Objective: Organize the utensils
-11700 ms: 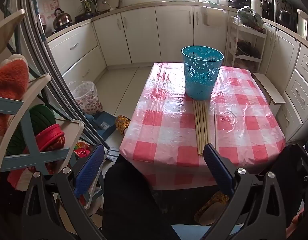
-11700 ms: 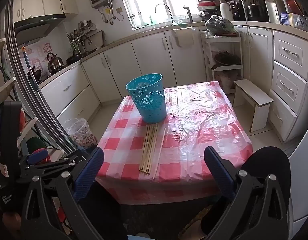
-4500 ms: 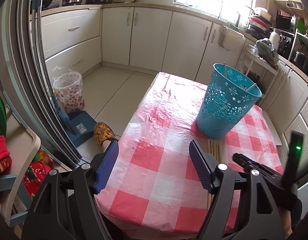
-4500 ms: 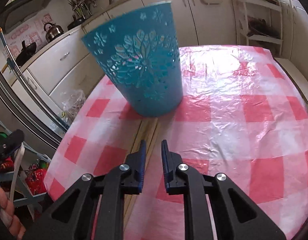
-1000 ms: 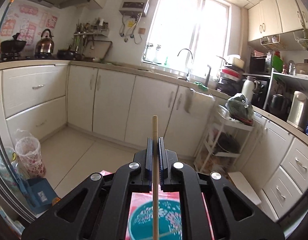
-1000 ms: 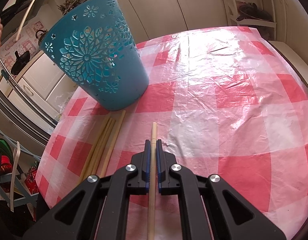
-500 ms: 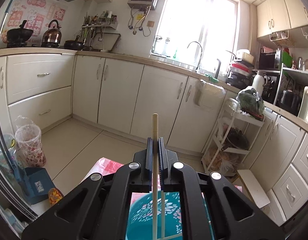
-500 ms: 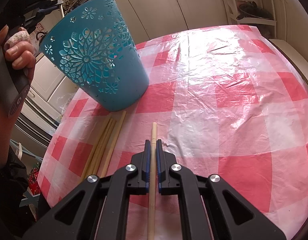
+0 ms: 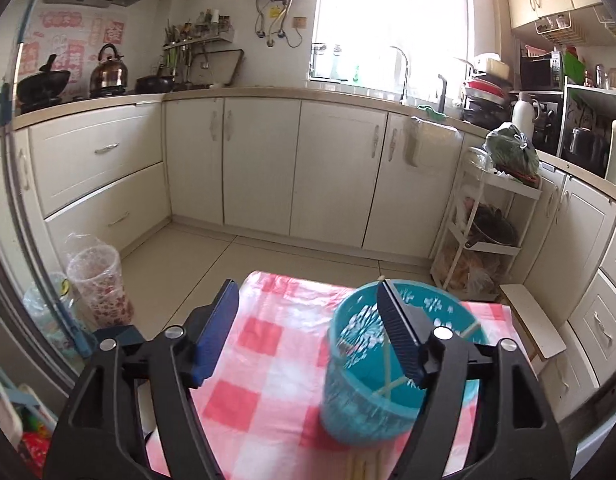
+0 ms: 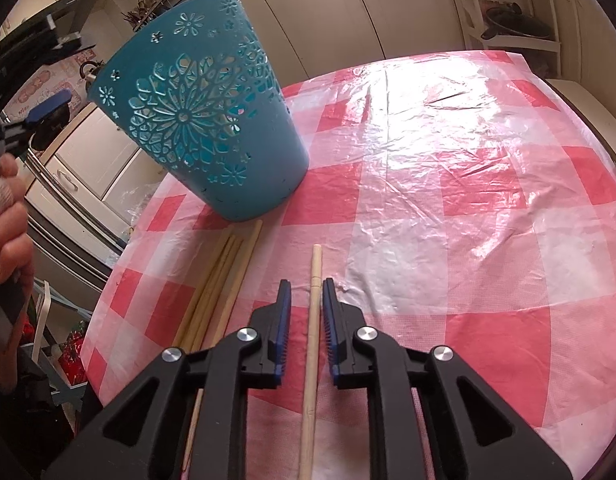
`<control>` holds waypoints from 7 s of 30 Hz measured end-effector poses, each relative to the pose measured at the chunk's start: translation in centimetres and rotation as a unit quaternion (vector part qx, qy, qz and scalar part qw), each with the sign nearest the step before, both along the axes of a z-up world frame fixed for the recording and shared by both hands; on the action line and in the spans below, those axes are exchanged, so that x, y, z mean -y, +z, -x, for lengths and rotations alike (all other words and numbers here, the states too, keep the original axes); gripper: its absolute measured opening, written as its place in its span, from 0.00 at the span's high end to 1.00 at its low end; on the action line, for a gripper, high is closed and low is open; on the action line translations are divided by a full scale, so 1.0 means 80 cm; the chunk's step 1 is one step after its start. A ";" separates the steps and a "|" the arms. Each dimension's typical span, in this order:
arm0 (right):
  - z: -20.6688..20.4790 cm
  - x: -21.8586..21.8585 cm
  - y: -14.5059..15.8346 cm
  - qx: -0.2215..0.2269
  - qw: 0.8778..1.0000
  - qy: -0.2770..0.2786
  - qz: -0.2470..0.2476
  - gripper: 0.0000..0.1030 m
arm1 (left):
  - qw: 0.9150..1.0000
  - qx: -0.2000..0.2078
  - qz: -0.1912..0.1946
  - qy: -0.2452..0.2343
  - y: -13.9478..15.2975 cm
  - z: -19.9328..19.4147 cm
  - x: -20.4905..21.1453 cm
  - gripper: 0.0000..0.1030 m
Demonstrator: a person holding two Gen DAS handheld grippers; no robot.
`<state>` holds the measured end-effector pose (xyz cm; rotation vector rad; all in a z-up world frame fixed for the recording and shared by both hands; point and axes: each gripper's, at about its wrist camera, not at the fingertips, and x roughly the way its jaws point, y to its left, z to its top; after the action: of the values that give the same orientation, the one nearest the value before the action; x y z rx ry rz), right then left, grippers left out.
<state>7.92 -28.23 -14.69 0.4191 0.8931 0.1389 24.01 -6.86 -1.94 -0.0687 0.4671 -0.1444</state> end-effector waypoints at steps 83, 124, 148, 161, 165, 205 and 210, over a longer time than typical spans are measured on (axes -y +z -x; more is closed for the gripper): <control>-0.065 -0.062 0.196 0.302 0.941 -0.087 0.122 0.75 | 0.983 -0.180 -0.028 0.004 -0.127 0.088 -0.116 0.12; -0.007 -0.100 0.003 -0.008 0.989 -0.014 0.147 0.94 | 0.984 -0.171 -0.046 0.006 -0.096 0.145 -0.119 0.08; -0.027 -0.103 0.013 0.012 0.994 0.000 0.108 0.70 | 0.981 -0.185 -0.057 0.001 -0.110 0.141 -0.110 0.08; -0.006 -0.054 0.006 -0.022 0.990 -0.014 0.142 0.94 | 0.972 -0.213 -0.054 -0.082 -0.142 0.105 -0.044 0.09; 0.018 -0.022 0.003 -0.016 0.995 -0.038 0.095 0.95 | 0.966 -0.222 -0.072 -0.115 -0.160 0.085 0.007 0.17; 0.019 -0.012 -0.001 0.002 0.997 -0.047 0.059 0.94 | 0.953 -0.270 -0.054 -0.121 -0.199 0.021 0.039 0.68; 0.019 -0.013 -0.001 0.002 0.997 -0.046 0.057 0.93 | 0.955 -0.261 -0.067 -0.122 -0.198 0.020 0.041 0.68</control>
<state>6.42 -27.22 -14.74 0.3524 0.8722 0.0028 22.42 -10.12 -17.75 0.0891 1.0128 -0.3411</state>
